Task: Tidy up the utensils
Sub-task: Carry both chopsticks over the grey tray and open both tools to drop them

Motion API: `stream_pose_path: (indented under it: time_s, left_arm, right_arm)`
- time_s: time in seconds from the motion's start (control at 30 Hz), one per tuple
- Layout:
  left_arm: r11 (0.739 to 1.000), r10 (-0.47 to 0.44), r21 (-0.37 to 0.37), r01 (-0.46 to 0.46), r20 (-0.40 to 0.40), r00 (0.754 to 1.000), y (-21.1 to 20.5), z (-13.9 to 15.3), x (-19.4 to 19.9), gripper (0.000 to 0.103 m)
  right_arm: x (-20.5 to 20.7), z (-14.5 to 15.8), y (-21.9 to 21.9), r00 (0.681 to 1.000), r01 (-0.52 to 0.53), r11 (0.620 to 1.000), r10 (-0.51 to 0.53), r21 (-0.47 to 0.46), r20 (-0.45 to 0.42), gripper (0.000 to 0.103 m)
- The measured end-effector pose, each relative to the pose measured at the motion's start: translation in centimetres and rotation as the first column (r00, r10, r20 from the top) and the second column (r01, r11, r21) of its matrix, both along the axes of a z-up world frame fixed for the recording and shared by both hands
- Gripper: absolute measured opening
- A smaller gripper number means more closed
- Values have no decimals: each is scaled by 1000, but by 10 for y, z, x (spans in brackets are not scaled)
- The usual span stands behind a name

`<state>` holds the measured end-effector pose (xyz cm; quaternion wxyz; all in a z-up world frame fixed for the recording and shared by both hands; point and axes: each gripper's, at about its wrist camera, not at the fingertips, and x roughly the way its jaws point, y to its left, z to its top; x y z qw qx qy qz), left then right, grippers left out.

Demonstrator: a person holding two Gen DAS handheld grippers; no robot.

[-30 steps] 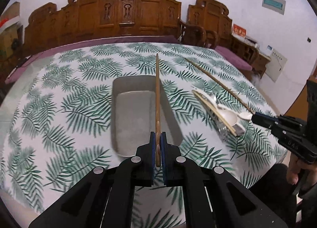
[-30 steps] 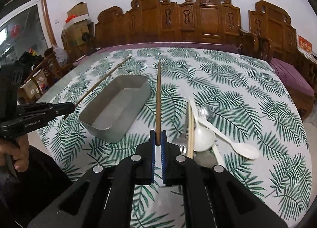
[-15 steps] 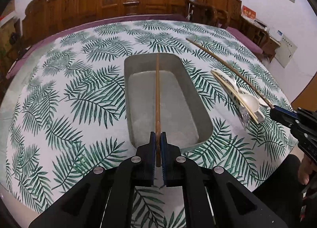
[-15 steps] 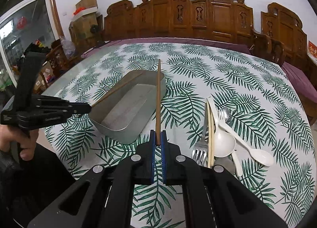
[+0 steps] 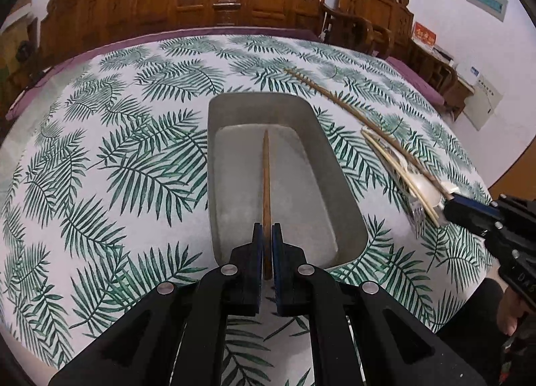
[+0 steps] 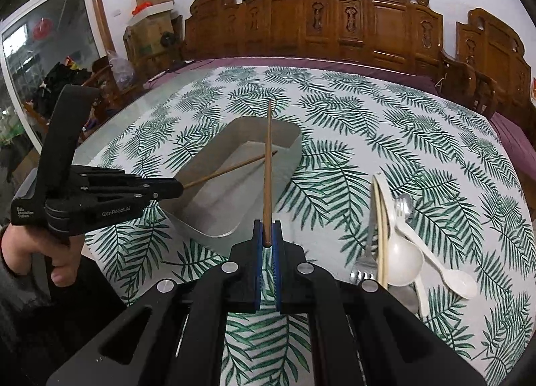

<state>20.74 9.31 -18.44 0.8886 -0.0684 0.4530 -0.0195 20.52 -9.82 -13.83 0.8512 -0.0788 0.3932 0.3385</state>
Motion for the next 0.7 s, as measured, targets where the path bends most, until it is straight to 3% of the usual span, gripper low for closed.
stream_pose_path:
  time_s: [0.43,0.7]
  left_arm:
    - [999,49,-27,-46,130,990,17,23,-18,4]
    - [999,39,-12,-37,148,988,16,26,-20,4]
  right_arm:
    - [17,-17,46,997,-16,999,14,-35,-77,6]
    - [30,-31,70,990,-12,998,3,-60,-139,6]
